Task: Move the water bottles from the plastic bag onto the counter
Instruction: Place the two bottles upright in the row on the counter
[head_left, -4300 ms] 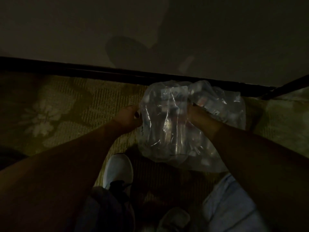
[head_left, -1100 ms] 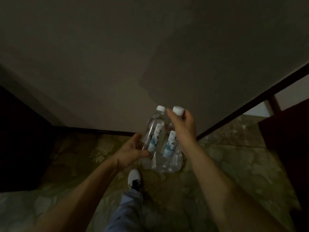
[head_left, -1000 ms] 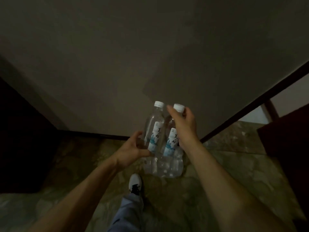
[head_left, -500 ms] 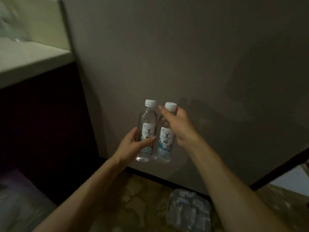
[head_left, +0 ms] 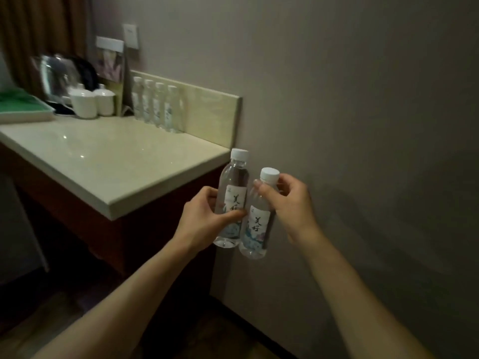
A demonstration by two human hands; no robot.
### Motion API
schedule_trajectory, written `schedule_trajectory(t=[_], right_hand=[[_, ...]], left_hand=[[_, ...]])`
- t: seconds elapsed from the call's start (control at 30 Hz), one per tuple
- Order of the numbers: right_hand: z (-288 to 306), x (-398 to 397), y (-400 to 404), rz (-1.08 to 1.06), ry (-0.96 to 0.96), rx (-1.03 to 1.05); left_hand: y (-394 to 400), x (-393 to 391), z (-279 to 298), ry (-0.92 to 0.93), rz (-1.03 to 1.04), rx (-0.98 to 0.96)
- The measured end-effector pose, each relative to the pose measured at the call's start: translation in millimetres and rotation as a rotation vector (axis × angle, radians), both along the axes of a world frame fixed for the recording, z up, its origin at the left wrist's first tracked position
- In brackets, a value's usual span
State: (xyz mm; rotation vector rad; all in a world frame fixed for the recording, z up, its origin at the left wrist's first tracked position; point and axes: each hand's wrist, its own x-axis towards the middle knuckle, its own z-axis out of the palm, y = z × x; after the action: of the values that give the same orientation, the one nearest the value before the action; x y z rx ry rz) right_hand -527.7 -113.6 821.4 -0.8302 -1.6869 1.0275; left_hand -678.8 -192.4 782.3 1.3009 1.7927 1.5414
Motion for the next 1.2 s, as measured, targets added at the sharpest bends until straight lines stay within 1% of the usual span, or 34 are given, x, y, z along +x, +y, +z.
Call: schedule_trajectory(t=[0.13, 0.3, 0.5, 0.63, 0.87, 1.07, 1.2], right_hand=[[12, -68, -8, 0.016, 0.071, 0.02], [27, -136, -16, 0.073, 0.142, 0.022], [37, -196, -16, 0.192, 0.206, -0.008], [32, -228, -1, 0.238, 0.236, -0.034], [22, -266, 41, 0.224, 0.259, -0.011], [19, -291, 94, 0.159, 0.238, -0.002], [17, -307, 131, 0.129, 0.176, 0.04]], left_hand=[[-13, -69, 20, 0.057, 0.005, 0.027], [-26, -131, 34, 0.062, 0.051, 0.061], [-25, -185, 29, 0.034, 0.151, 0.085], [-14, -210, 21, -0.018, 0.172, 0.098], [26, -237, 10, -0.077, 0.17, 0.09], [82, -262, 12, -0.001, 0.121, 0.029], [120, -278, 13, 0.047, 0.084, -0.007]])
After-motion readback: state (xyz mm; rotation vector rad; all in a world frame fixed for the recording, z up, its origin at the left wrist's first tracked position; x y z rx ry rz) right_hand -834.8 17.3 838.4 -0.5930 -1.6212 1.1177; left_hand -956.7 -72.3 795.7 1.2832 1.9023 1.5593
